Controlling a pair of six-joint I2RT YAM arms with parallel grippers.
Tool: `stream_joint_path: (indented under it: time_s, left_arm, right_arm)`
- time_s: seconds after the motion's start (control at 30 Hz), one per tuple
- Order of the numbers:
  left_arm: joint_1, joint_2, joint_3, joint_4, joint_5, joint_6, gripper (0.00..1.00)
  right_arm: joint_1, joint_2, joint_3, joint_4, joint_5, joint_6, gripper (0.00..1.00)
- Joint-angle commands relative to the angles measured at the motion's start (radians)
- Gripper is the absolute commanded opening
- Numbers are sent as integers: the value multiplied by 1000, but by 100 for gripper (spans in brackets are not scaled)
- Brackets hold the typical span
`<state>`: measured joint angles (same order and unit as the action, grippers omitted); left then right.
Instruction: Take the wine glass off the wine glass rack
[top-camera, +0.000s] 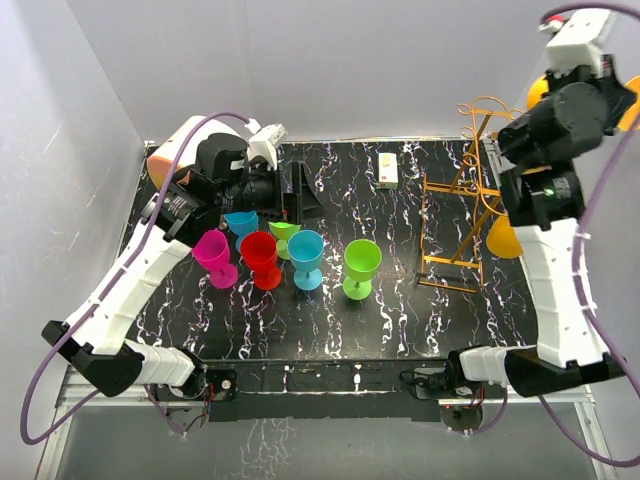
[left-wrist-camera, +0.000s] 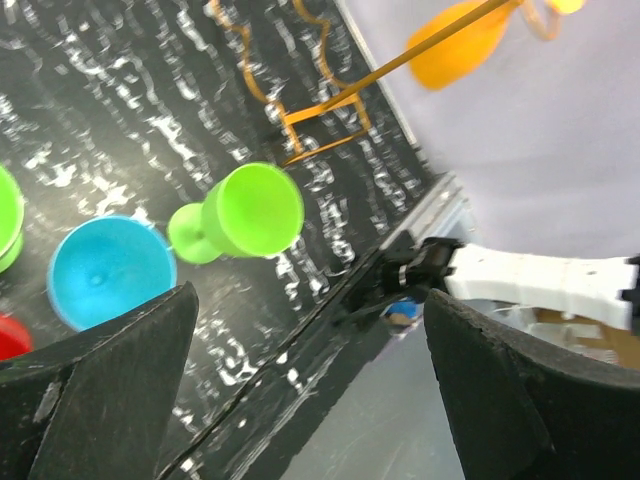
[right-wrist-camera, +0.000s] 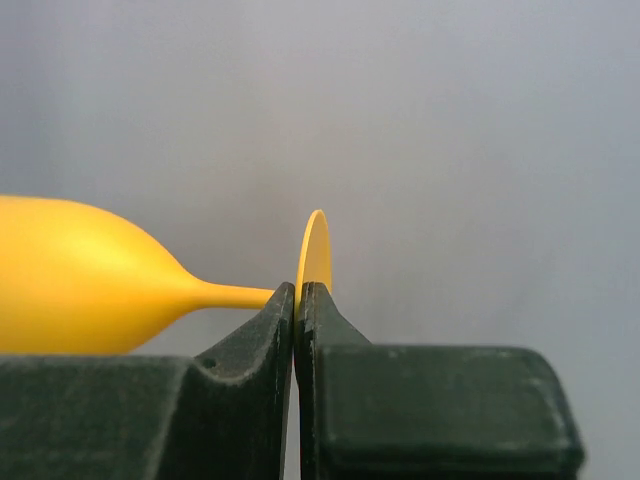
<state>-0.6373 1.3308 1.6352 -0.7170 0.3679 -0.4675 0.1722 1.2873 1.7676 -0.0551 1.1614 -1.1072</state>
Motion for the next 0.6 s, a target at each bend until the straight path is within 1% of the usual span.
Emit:
stream_joint_path:
  time_s: [0.0,0.03,0.07,0.13,0.17,0.3,0.37,0.43,0.57]
  left_arm:
    - [-4,-80,-36,228,128,-192,95]
    - [-4,-88,-47,270,142,-224,95]
    - [-4,-95,-55,313,155,-252,95]
    - [-3,-106,-67,383,170,-307,95]
    - [-2,-113,-68,410,172,-330,95]
    - [-3,-134,-71,497,177,-401,95]
    - [-3,-143,-64,501,161,-413,95]
    - [-2,-153,-47,469,121,-407,95]
    - [-2,-177,-31,414,50,-395,95]
  right_arm:
    - [54,-78,247,-300,-121,534,0]
    - [55,-103,266,-385,-215,659,0]
    - [55,-134,259,-428,-302,754,0]
    - [55,-203,208,-461,-548,927,0]
    - [55,-236,161,-450,-640,986,0]
    - [55,-326,-4,-376,-998,1172,0]
    - [54,-351,-104,-308,-1140,1272,0]
    - [55,-366,-191,-236,-1269,1335,0]
    - [55,-374,-336,-100,-1445,1442,0]
